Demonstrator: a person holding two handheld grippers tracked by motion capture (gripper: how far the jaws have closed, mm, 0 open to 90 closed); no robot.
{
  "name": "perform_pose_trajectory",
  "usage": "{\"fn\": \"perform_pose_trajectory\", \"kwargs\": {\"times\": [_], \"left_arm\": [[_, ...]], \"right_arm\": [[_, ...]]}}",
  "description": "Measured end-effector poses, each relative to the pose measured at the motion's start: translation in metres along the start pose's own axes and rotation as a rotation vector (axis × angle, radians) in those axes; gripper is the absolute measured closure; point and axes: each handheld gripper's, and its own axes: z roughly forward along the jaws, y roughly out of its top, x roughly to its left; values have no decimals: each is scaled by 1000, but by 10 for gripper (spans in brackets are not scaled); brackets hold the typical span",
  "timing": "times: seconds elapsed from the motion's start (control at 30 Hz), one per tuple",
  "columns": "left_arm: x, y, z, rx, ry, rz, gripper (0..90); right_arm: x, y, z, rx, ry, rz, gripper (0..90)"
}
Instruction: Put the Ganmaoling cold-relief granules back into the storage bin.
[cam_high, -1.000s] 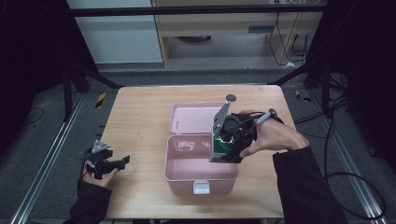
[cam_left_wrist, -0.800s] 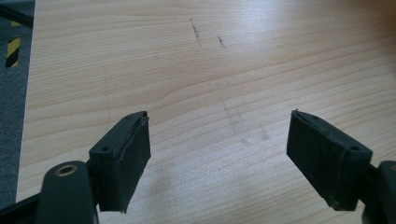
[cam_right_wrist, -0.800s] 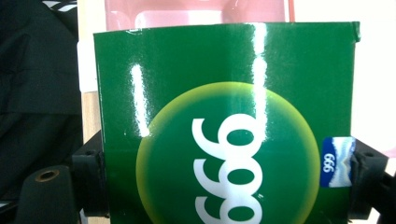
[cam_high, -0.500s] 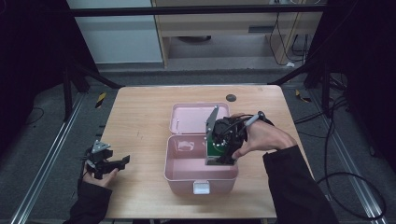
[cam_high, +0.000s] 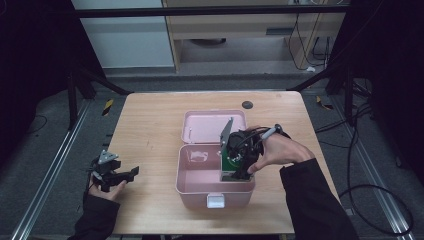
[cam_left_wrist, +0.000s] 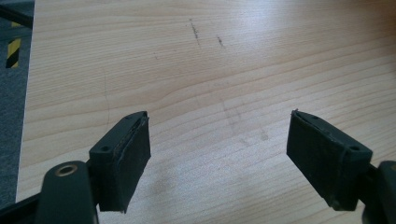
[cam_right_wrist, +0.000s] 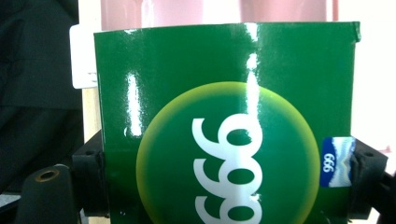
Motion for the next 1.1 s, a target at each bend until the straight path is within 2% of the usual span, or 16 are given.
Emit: {"fn": "perform_pose_trajectory", "kwargs": {"times": [0.1,0.2,0.5,0.63,0.8,1.1], "left_arm": [[0,0,0,-1,0,0,210],[0,0,0,0,1,-1,210],[1,0,-1,-1,2,1,210],[0,0,0,-3,2,0,210],[0,0,0,-1,1,0,210],[0,0,1,-1,1,0,210]], "right_arm": [[0,-2,6,0,10,3,159],[0,-3,11,23,5,-6,158],[-2,-3,20,34,-2,-28,157],[-3,-8,28,13,17,-4,157],[-4,-12,37,19,33,8,157],[-3,-11,45,41,31,-5,156]]}}
